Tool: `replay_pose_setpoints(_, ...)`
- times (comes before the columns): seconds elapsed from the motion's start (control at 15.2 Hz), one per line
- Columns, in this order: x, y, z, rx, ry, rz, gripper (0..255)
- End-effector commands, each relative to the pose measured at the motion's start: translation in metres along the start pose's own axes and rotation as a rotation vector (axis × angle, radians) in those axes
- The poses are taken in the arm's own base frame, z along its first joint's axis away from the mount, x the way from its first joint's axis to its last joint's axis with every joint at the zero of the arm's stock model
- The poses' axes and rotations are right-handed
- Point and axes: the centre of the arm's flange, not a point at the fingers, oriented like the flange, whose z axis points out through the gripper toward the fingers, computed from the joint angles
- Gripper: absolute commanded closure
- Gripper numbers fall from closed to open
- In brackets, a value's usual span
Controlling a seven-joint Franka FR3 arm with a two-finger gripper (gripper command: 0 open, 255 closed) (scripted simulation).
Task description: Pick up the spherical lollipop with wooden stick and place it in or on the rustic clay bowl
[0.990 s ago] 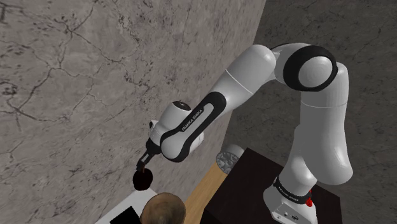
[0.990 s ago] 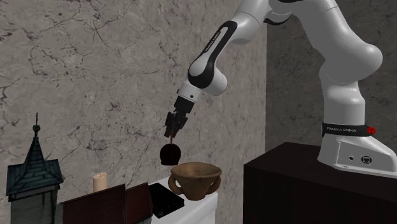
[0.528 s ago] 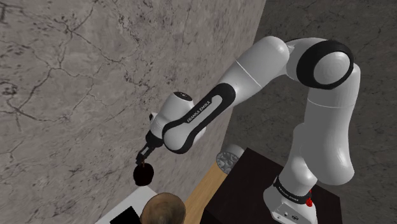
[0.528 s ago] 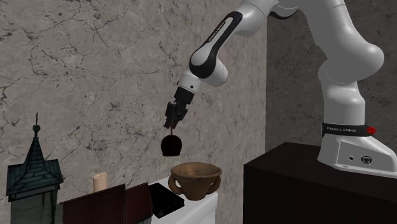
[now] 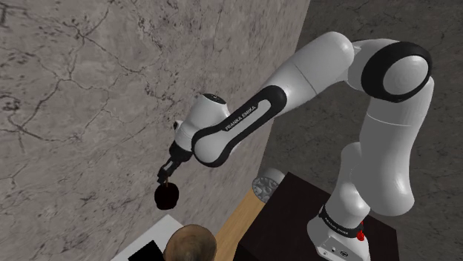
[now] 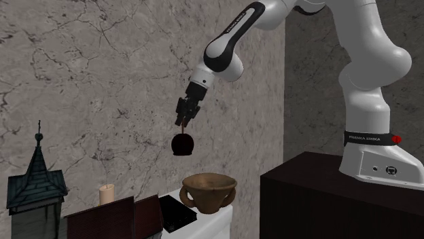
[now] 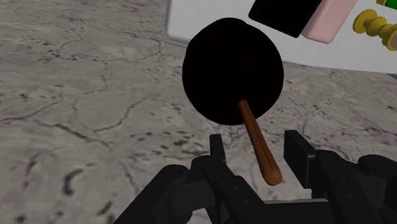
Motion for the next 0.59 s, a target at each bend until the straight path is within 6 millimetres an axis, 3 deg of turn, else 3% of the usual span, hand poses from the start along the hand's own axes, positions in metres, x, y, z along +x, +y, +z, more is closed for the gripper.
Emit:
replay_pose_setpoints(0.0, 0.003, -0.002, -0.010, 0.000, 0.000, 0.000, 255)
replay_pose_setpoints(0.2, 0.008, -0.004, -0.020, 0.000, 0.000, 0.000, 255)
replay_pose_setpoints(0.53, -0.036, -0.044, -0.049, 0.000, 0.000, 0.000, 255)
